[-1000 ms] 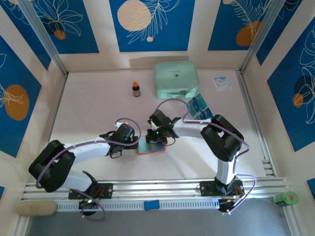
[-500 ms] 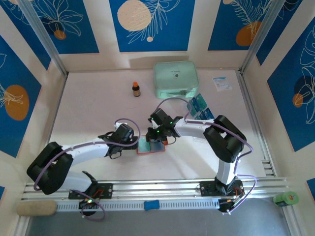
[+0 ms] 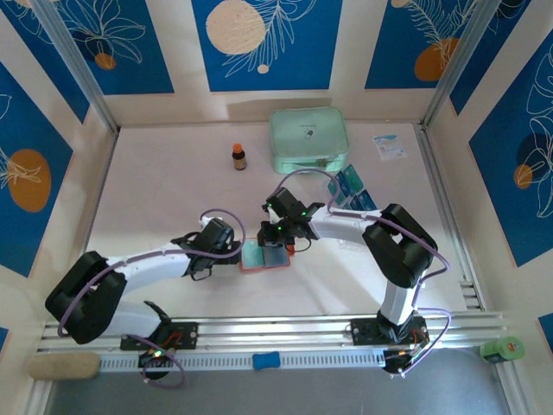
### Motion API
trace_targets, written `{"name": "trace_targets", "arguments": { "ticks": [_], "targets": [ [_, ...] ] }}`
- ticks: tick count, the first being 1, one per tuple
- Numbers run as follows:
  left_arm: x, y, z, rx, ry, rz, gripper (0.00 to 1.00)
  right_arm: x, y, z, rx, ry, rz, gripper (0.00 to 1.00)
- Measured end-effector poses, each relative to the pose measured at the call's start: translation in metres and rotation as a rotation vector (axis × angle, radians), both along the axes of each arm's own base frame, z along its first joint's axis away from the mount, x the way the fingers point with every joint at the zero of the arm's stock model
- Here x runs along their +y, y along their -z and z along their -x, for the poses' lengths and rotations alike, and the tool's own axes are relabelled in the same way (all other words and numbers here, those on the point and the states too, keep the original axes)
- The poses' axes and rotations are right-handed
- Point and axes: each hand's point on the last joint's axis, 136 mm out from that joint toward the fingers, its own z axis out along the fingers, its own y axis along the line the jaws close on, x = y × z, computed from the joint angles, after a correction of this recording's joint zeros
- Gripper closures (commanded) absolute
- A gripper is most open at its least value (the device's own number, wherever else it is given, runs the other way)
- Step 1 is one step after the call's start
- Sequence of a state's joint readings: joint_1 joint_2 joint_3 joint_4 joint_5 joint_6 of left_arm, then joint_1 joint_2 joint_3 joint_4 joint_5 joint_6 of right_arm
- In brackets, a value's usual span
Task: Put the credit cards into the card holder
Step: Insert the credit card into the card slot.
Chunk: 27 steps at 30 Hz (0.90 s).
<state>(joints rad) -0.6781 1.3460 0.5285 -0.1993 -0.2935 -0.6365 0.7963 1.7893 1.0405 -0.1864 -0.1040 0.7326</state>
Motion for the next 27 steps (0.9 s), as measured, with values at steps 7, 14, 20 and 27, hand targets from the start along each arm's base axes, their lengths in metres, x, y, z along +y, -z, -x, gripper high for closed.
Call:
{"name": "trace_targets", "arguments": {
  "ticks": [7,14,20,27],
  "targets": [
    [0.002,0.003,-0.001,0.000,0.003,-0.023,0.00,0.000,0.002,0.000,0.002,-0.002,0.004,1.00],
    [0.003,0.003,-0.001,-0.001,0.002,-0.026,0.00,-0.003,0.017,0.002,0.027,-0.001,0.033,1.00],
    [0.003,0.004,-0.002,0.000,0.004,-0.032,0.00,-0.002,0.023,0.004,0.038,-0.008,0.042,1.00],
    [0.003,0.004,-0.002,0.000,0.006,-0.033,0.00,0.003,0.024,0.004,0.035,-0.020,0.042,1.00]
  ]
}}
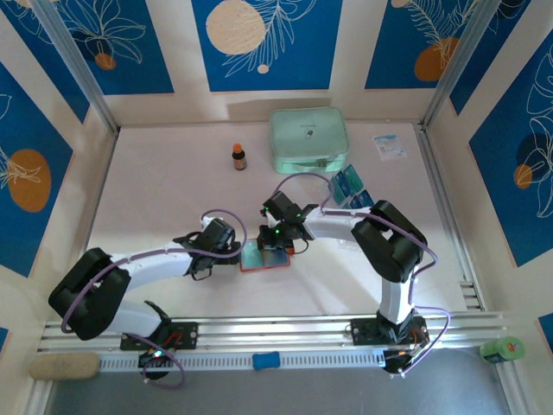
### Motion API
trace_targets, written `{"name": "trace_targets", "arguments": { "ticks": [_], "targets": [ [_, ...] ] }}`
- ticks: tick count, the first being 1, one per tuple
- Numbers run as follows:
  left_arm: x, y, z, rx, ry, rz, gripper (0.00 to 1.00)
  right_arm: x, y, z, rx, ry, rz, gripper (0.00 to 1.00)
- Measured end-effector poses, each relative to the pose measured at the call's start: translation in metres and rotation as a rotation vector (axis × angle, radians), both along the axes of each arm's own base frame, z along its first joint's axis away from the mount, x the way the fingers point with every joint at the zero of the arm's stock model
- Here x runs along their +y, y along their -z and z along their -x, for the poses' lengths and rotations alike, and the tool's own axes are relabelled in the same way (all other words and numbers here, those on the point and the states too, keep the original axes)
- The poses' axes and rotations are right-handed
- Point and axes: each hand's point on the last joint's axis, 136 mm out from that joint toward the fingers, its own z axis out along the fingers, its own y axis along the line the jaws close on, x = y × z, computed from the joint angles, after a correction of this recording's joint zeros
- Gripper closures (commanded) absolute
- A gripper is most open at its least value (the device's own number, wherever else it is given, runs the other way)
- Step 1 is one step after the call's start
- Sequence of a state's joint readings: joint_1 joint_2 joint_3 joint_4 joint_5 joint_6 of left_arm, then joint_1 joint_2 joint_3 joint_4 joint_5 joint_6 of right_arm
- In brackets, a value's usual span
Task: Put the credit cards into the card holder
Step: Insert the credit card into the card slot.
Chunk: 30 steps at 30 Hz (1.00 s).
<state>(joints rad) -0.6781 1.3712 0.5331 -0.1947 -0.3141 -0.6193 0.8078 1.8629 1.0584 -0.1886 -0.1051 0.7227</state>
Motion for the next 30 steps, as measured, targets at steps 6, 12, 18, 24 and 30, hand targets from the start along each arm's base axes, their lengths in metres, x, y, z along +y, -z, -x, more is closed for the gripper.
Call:
{"name": "trace_targets", "arguments": {
  "ticks": [6,12,18,24,30],
  "targets": [
    [0.000,0.000,0.000,0.000,0.000,0.000,0.00,0.001,0.000,0.001,0.002,-0.003,-0.004,1.00],
    [0.000,0.000,0.000,0.000,0.000,0.000,0.00,0.004,0.000,0.002,0.012,-0.007,-0.015,1.00],
    [0.000,0.000,0.000,0.000,0.000,0.000,0.00,0.005,0.000,0.002,0.019,-0.008,-0.023,1.00],
    [0.001,-0.002,0.000,-0.003,-0.011,0.005,0.00,0.003,-0.002,0.000,0.022,0.001,-0.028,1.00],
    [0.008,-0.007,0.001,-0.013,-0.058,0.001,0.00,0.000,-0.015,-0.003,0.007,0.010,-0.043,1.00]
  ]
}}
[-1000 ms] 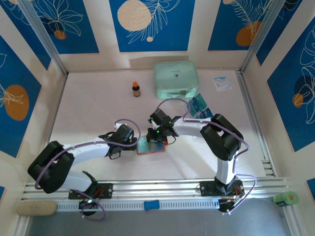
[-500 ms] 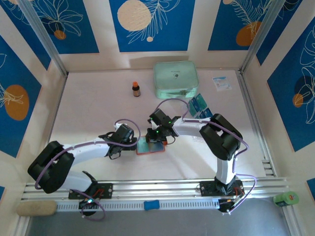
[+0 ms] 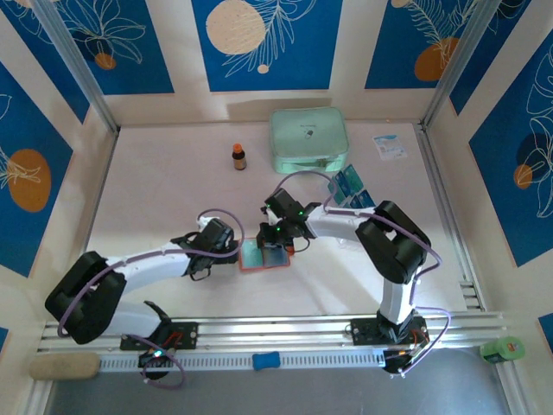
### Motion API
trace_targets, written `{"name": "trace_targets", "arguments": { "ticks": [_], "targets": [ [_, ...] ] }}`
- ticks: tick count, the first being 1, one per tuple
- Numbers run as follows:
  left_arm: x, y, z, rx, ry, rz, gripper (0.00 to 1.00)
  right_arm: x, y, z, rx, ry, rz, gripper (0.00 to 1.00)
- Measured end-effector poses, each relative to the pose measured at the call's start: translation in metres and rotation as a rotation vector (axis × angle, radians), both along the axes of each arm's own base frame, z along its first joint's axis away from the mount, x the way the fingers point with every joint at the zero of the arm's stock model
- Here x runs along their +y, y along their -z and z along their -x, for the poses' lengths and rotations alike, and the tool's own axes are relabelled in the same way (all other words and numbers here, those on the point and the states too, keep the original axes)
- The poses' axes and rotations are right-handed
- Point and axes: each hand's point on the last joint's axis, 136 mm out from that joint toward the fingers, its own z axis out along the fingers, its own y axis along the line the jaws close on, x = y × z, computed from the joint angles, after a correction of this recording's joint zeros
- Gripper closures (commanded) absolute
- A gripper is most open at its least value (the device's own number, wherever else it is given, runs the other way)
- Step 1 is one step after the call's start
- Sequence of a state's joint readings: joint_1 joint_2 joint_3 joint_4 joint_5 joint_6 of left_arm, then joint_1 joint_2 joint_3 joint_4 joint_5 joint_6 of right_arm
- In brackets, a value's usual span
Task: Put the credit cards into the card holder
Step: Insert the credit card into the card slot, then flip over the card slot on the card holder.
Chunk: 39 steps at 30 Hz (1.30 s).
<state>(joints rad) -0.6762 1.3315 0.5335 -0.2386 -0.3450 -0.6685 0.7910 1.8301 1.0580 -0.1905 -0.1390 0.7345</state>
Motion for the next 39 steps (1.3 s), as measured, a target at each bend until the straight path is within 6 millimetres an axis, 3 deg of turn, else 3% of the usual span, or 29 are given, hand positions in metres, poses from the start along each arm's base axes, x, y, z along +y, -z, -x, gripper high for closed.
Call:
{"name": "trace_targets", "arguments": {
  "ticks": [11,18,28,39],
  "targets": [
    [0.010,-0.018,0.000,-0.049,-0.039,0.000,0.00,-0.010,-0.022,-0.009,-0.030,0.031,-0.018,1.00],
    [0.005,-0.034,-0.002,-0.083,-0.022,0.040,0.00,-0.037,-0.027,-0.023,-0.067,0.082,0.014,1.00],
    [-0.036,-0.072,-0.020,-0.115,0.048,0.199,0.00,-0.075,-0.017,-0.036,-0.060,0.142,0.064,1.00],
    [-0.090,-0.074,-0.012,-0.076,0.168,0.259,0.00,-0.076,-0.019,-0.035,-0.054,0.119,0.049,1.00]
  ]
}}
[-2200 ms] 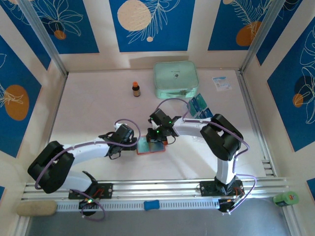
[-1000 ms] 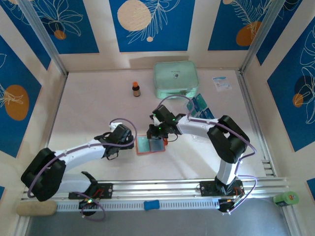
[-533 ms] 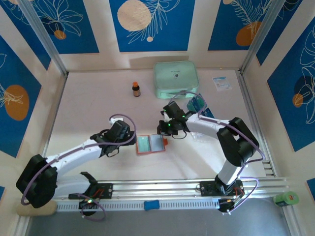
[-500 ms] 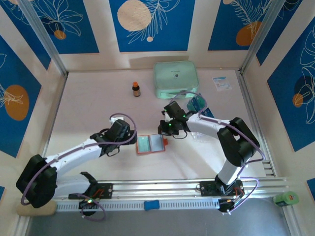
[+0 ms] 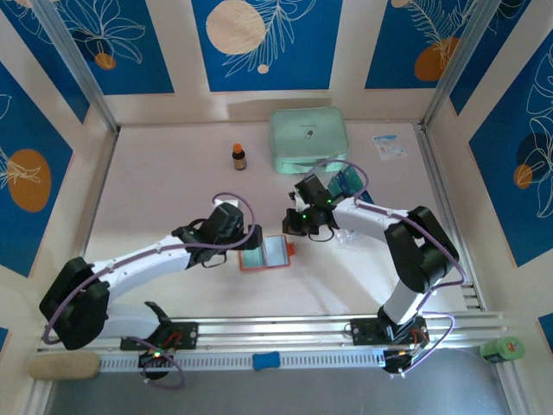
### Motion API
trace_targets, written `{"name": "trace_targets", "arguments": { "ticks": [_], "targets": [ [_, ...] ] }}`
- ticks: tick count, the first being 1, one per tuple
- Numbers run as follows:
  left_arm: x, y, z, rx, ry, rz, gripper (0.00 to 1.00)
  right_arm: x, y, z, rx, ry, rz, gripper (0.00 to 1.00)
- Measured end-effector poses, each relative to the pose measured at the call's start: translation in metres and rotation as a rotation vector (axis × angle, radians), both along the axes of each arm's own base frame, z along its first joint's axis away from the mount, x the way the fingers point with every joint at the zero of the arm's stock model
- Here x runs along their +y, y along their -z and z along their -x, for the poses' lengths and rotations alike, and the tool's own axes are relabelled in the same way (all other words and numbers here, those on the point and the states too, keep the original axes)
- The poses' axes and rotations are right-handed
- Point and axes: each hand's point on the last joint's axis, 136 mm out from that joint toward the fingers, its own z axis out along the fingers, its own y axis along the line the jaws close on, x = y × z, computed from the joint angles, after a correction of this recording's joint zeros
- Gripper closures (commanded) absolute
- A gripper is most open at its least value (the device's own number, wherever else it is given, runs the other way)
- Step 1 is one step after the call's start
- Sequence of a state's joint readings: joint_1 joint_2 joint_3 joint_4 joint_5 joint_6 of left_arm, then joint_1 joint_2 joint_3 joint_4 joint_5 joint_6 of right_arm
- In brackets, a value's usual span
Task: Put the credit cards into the card holder
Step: Flip over the card slot on the card holder.
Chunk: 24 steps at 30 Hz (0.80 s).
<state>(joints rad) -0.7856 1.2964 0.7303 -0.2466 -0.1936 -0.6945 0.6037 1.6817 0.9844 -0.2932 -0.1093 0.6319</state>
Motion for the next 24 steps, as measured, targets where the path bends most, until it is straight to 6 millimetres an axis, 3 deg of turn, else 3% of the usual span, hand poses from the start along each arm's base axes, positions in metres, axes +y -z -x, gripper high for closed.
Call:
{"name": "trace_targets", "arguments": {
  "ticks": [7,14,24],
  "targets": [
    [-0.020,0.012,0.010,0.023,0.047,-0.007,0.00,0.006,0.007,0.006,0.028,-0.025,0.005,1.00],
    [-0.022,0.025,0.013,0.053,0.048,-0.030,0.00,0.019,0.012,0.012,0.039,-0.064,0.007,1.00],
    [-0.021,0.034,0.013,0.064,0.045,-0.054,0.00,0.018,0.021,0.013,0.056,-0.066,0.026,1.00]
  ]
}}
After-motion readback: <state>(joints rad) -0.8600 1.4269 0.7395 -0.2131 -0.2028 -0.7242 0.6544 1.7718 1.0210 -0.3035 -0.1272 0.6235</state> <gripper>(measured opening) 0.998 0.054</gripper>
